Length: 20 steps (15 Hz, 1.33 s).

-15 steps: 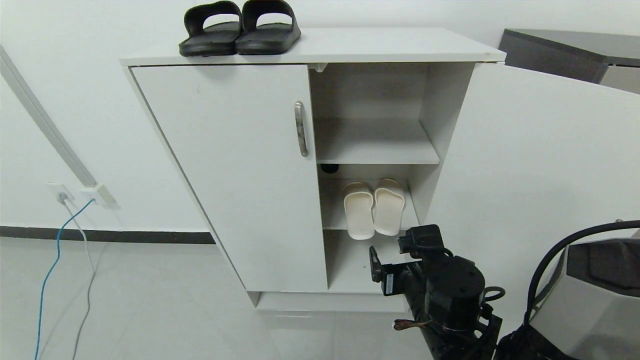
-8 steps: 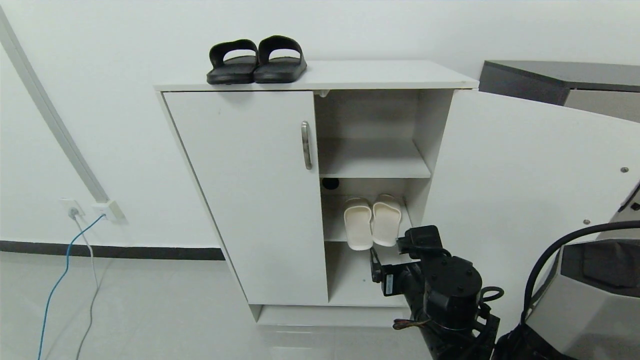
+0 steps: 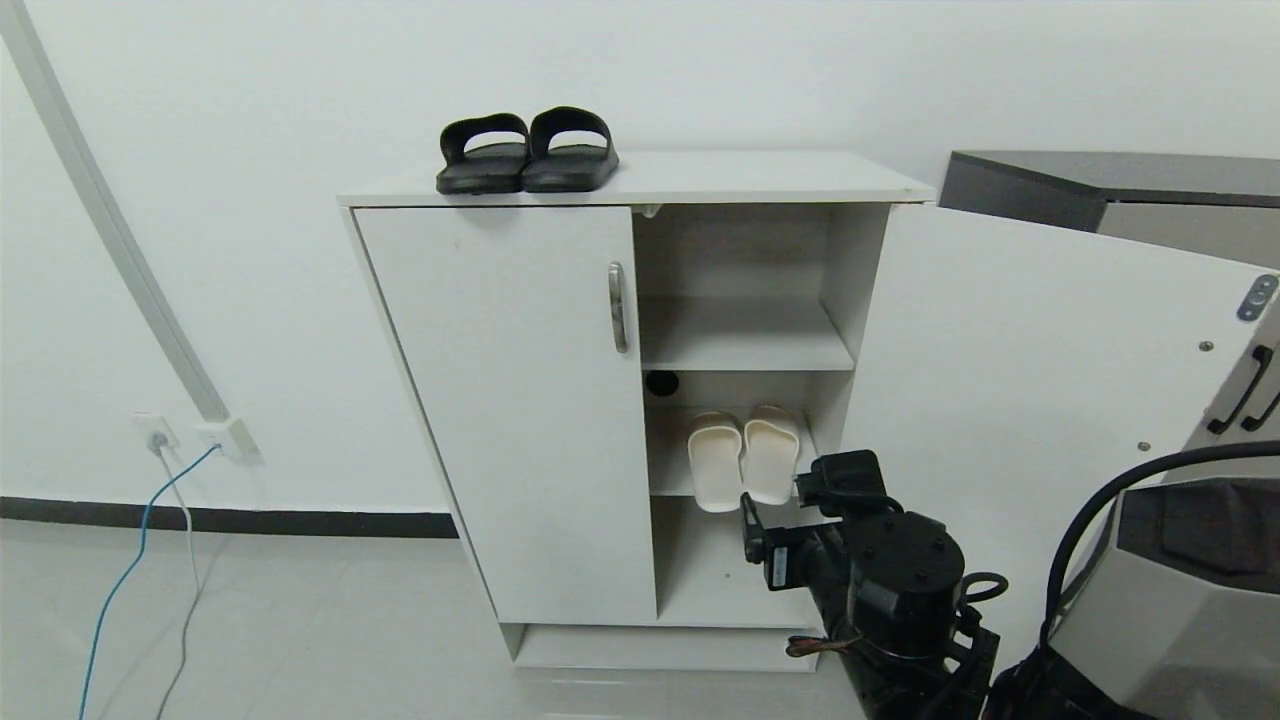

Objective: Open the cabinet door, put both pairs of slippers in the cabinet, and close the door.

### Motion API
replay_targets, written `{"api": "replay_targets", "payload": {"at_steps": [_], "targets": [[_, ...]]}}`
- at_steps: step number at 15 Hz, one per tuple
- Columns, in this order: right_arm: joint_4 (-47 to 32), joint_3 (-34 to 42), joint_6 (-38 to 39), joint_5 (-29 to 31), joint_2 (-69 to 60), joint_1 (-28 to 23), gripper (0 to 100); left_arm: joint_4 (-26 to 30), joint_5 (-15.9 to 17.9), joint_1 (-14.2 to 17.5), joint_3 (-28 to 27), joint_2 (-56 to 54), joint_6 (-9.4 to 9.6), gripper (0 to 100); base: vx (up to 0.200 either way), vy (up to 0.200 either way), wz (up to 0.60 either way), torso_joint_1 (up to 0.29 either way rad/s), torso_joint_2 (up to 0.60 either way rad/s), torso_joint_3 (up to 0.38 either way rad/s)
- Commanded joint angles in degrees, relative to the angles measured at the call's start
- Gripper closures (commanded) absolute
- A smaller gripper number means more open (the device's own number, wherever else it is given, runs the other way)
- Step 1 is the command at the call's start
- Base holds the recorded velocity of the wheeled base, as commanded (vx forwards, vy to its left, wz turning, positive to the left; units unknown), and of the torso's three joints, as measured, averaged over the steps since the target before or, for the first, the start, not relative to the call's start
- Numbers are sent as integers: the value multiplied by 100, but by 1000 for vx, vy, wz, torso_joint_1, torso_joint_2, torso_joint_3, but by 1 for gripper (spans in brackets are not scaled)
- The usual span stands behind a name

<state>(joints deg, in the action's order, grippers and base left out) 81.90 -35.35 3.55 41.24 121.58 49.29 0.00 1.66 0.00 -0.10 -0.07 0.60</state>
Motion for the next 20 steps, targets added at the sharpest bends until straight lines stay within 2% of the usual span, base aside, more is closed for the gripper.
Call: {"api": "replay_targets", "payload": {"at_steps": [1,4,20], "targets": [[2,11,-3,-2,15,2,0,0,1,9,1,7,2,100,0,0,0,0,0,0],[2,11,6,-2,24,2,0,0,1,0,1,7,2,100,0,0,0,0,0,0],[2,46,-38,16,24,2,0,0,1,0,1,7,2,100,0,200,0,3,3,4]]}}
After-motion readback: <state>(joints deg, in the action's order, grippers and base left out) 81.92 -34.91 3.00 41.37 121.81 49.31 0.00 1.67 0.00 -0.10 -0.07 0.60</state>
